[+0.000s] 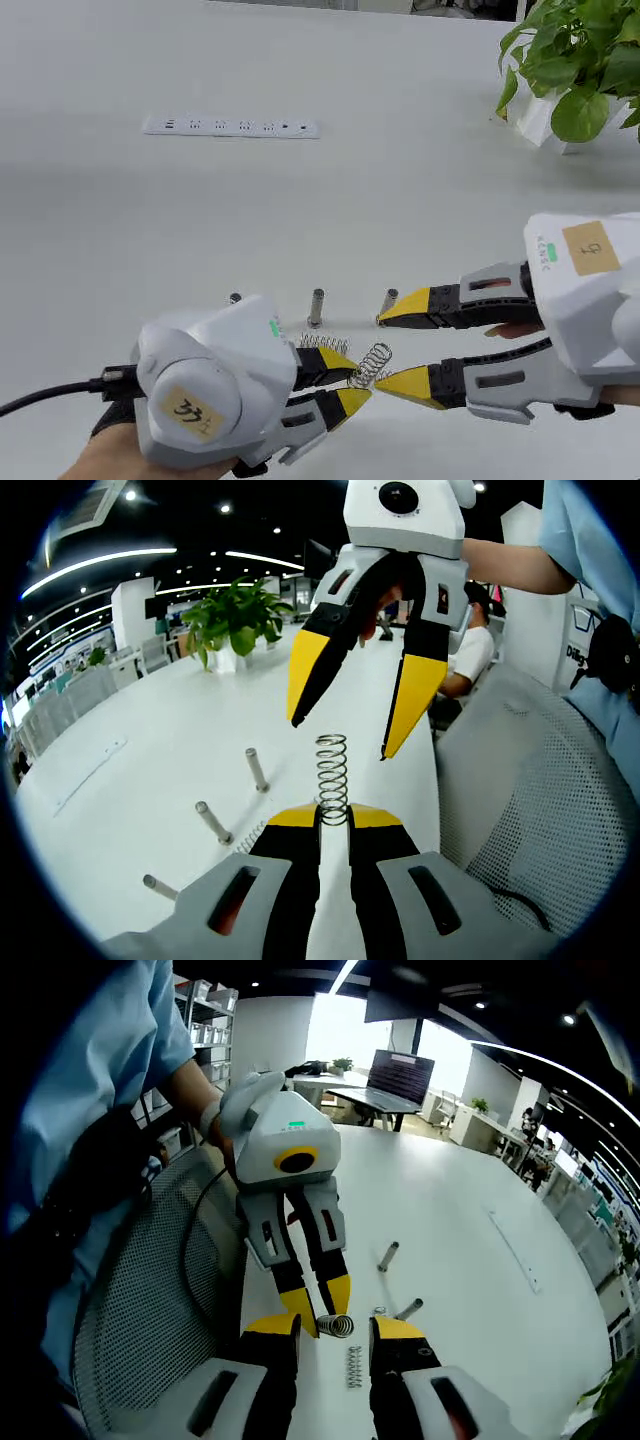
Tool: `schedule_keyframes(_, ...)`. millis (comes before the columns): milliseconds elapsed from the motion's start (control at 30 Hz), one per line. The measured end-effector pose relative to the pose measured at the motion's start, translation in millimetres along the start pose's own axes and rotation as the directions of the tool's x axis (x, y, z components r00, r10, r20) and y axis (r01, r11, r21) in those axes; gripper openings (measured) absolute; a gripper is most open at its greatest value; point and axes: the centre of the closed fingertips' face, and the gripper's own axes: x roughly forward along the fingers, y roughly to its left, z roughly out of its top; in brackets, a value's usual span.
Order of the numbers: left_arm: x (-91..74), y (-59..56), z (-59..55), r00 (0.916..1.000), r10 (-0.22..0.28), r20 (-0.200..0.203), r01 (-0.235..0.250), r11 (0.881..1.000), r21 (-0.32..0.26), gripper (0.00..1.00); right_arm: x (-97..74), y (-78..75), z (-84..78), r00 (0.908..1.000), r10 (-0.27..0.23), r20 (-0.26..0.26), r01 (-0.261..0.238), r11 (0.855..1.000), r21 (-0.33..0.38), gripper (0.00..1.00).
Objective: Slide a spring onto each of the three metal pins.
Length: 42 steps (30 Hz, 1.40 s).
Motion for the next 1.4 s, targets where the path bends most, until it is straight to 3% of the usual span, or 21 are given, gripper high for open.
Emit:
schedule_keyframes(133,0.2,-2.5,-1.3,0.9997,-0.016,-0.017,0.017,0.999,0.036,0.06,3.9,3.0,-3.9,0.9924,0.094,-0.079,-0.100,0.992,-0.073,0.22)
schedule_keyframes(267,0.1,-4.3,-2.4,0.9992,-0.026,-0.031,0.028,0.998,0.060,0.06,8.3,4.6,-8.5,0.9726,0.168,-0.161,-0.189,0.974,-0.124,0.18)
schedule_keyframes(367,-0.1,-4.1,-1.9,0.9991,-0.029,-0.032,0.031,0.997,0.065,0.06,14.0,2.6,-6.6,0.9691,0.176,-0.173,-0.201,0.969,-0.142,0.18)
schedule_keyframes(700,1.8,-3.3,3.4,0.9996,-0.023,-0.016,0.024,0.998,0.063,0.06,19.8,6.9,-20.2,0.9407,0.236,-0.244,-0.279,0.947,-0.161,0.11)
schedule_keyframes(1233,1.5,-1.7,10.4,0.9995,-0.025,0.019,0.023,0.998,0.059,0.06,21.6,5.4,-20.8,0.9316,0.250,-0.264,-0.300,0.939,-0.167,0.08)
schedule_keyframes(1400,1.5,-0.5,12.2,0.9994,-0.020,0.028,0.019,0.998,0.059,0.06,21.2,4.3,-17.1,0.9333,0.252,-0.256,-0.298,0.940,-0.163,0.08)
